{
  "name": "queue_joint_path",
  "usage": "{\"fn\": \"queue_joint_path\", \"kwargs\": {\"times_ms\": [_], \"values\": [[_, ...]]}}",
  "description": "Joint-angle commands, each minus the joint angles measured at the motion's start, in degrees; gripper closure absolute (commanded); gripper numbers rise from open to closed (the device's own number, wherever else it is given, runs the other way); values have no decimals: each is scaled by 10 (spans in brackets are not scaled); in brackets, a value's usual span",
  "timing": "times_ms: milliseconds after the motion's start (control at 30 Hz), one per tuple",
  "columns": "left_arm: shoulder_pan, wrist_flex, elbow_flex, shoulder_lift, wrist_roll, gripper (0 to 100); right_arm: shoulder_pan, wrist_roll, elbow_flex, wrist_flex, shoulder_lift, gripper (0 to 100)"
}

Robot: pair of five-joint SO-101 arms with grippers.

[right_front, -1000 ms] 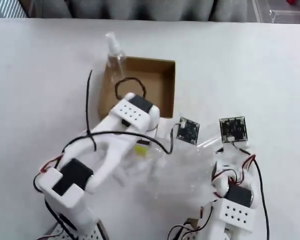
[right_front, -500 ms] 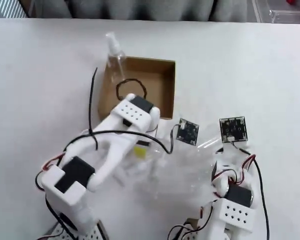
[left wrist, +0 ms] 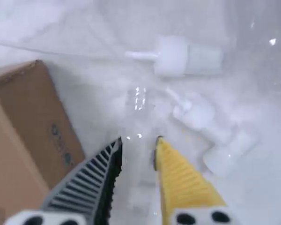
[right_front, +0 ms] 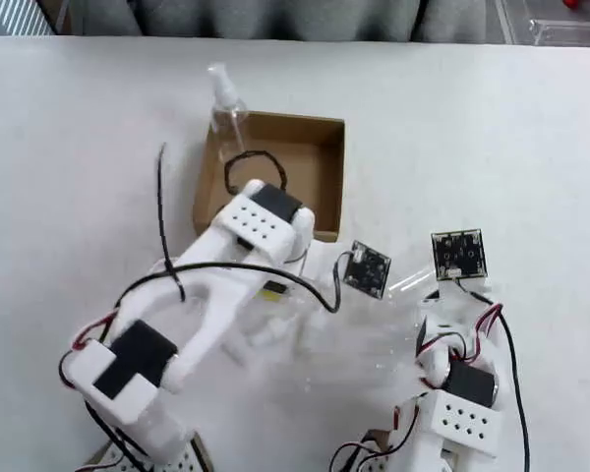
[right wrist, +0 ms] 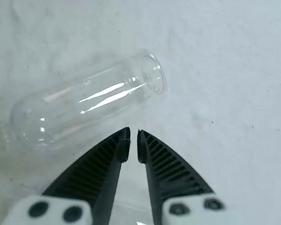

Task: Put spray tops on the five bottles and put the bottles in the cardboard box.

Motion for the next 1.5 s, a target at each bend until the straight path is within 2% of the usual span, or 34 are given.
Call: {"fn": "queue_joint_path", "kwargs": {"times_ms": [0,200,400,467,867,1033,1167,1467], "values": [[-7,3,-1,10,-6,980,3,-1,-4,-13,-6,981],[-10,3,-4,10,-5,954,3,-1,-4,-13,-6,981],[-11,55,-72,10,20,793,3,-1,-4,-13,-6,981],[-11,68,-86,10,19,770,3,-1,-4,-13,-6,981],[-52,21,-86,11,2,766,3,-1,-4,-13,-6,981],[-66,27,-85,16,-68,770,3,-1,-4,-13,-6,981],[-67,24,-81,17,-71,771,3,-1,-4,-13,-6,981],[-66,-112,17,17,-73,766,3,18,2,-13,-7,981]]}}
